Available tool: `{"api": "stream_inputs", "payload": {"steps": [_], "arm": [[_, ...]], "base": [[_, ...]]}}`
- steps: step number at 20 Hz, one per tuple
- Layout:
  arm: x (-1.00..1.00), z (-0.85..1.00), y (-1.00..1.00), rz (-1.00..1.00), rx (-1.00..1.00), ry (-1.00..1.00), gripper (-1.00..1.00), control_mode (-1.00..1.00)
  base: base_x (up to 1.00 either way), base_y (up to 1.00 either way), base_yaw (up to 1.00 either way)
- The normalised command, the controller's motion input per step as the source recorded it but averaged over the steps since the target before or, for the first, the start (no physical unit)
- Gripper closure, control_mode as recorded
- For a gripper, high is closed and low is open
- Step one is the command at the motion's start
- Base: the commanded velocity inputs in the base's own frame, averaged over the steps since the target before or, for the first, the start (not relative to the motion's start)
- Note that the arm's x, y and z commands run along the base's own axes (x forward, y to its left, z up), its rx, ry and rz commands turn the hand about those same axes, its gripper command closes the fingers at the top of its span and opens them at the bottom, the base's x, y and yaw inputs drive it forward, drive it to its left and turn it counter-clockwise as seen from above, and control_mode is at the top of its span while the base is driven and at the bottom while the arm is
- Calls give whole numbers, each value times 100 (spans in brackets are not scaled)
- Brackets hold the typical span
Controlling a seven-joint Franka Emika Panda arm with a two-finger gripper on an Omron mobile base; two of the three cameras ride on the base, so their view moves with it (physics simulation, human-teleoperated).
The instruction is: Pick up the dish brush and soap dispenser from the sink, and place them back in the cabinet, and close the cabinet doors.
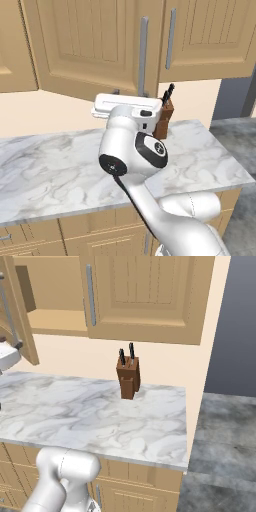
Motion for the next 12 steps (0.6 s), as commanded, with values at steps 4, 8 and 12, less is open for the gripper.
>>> {"api": "stream_inputs", "payload": {"steps": [4,8,12], "arm": [[40,-9,-9,0,0,0,-100,-100],[40,-12,-8,0,0,0,-100,-100],[40,-17,-6,0,0,0,-100,-100]], "base": [[0,0,0],[0,0,0],[0,0,0]]}}
